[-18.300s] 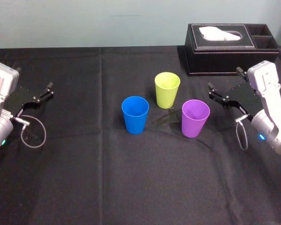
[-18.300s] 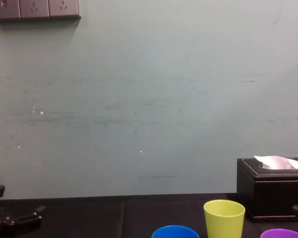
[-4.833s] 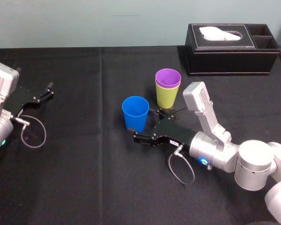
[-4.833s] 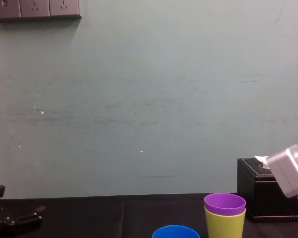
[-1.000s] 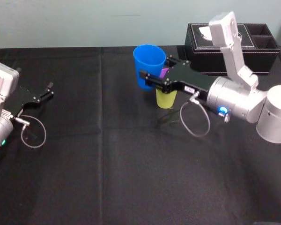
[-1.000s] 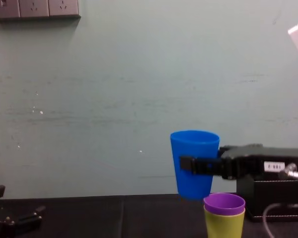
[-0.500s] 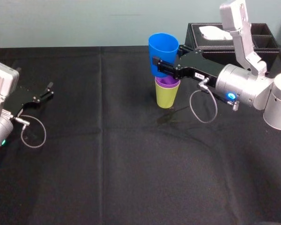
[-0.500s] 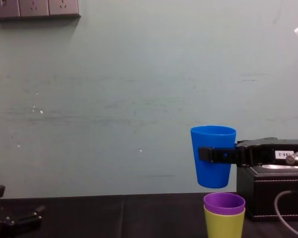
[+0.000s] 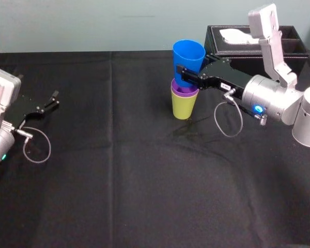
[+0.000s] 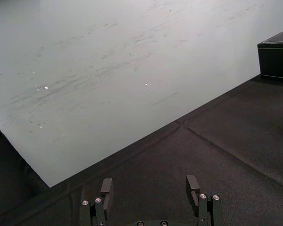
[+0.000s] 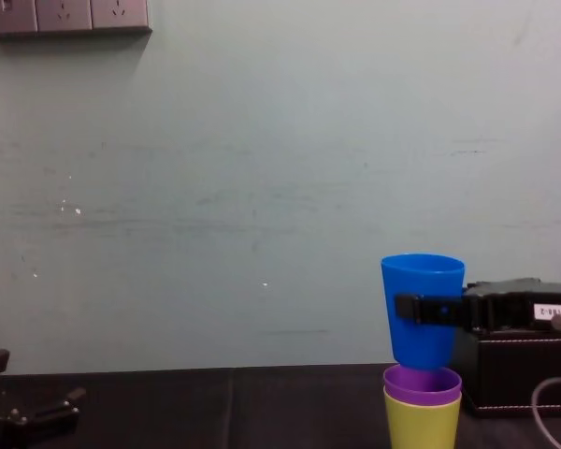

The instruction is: Stack the three plastic cups sequentially using one hand.

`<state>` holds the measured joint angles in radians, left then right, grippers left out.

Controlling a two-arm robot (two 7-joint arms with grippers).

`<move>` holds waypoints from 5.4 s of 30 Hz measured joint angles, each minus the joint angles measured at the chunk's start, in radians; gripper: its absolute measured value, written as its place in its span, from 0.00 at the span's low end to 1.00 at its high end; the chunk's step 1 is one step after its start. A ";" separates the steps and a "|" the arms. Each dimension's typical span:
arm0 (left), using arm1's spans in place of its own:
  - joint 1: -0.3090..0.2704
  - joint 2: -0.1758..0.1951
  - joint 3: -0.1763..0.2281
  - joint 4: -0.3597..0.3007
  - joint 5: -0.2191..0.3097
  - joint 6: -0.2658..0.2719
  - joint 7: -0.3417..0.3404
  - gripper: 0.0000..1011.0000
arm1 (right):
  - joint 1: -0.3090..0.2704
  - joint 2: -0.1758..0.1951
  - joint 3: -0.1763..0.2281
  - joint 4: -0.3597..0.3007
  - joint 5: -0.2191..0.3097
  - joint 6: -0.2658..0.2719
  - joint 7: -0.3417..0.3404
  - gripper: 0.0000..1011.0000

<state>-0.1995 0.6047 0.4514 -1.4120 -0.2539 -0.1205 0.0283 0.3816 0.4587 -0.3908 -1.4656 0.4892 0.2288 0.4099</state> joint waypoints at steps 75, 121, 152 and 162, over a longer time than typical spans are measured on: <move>0.000 0.000 0.000 0.000 0.000 0.000 0.000 1.00 | 0.003 -0.049 -0.012 0.123 -0.049 -0.083 0.019 0.99; 0.000 0.000 0.000 0.000 0.000 0.000 0.000 1.00 | -0.298 -0.252 0.182 0.001 -0.262 -0.171 -0.507 0.99; 0.000 0.000 0.000 0.000 0.000 0.000 0.000 1.00 | -0.302 -0.252 0.180 -0.007 -0.264 -0.179 -0.518 0.99; 0.000 0.000 0.000 0.000 0.000 0.000 0.000 1.00 | -0.302 -0.252 0.180 -0.008 -0.264 -0.180 -0.519 0.99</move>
<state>-0.1996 0.6047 0.4513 -1.4120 -0.2539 -0.1205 0.0283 0.0799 0.2064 -0.2111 -1.4731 0.2249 0.0492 -0.1090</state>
